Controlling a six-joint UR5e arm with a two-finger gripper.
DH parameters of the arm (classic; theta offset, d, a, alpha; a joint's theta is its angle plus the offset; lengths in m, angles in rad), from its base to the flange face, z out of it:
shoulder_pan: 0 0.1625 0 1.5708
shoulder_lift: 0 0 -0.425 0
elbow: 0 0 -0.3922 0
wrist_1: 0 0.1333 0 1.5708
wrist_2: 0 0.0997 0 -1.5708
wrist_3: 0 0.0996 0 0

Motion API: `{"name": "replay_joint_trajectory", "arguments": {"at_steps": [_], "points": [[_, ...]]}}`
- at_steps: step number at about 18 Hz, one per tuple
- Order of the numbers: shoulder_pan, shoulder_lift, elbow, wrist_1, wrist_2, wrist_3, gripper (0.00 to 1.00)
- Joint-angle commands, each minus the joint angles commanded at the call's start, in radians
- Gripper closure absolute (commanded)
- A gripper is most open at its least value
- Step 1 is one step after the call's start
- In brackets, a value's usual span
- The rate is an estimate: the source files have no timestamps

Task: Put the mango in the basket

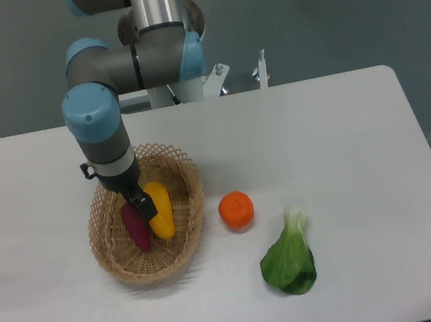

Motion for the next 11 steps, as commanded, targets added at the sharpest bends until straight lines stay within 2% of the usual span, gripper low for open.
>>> {"name": "replay_joint_trajectory", "arguments": {"at_steps": [4, 8, 11], "points": [[0.069, 0.003, 0.008, -0.003, 0.011, 0.008, 0.00], [0.173, 0.009, 0.051, -0.015, 0.008, 0.015, 0.00], [0.247, 0.003, 0.092, -0.020, 0.005, 0.104, 0.00]]}}
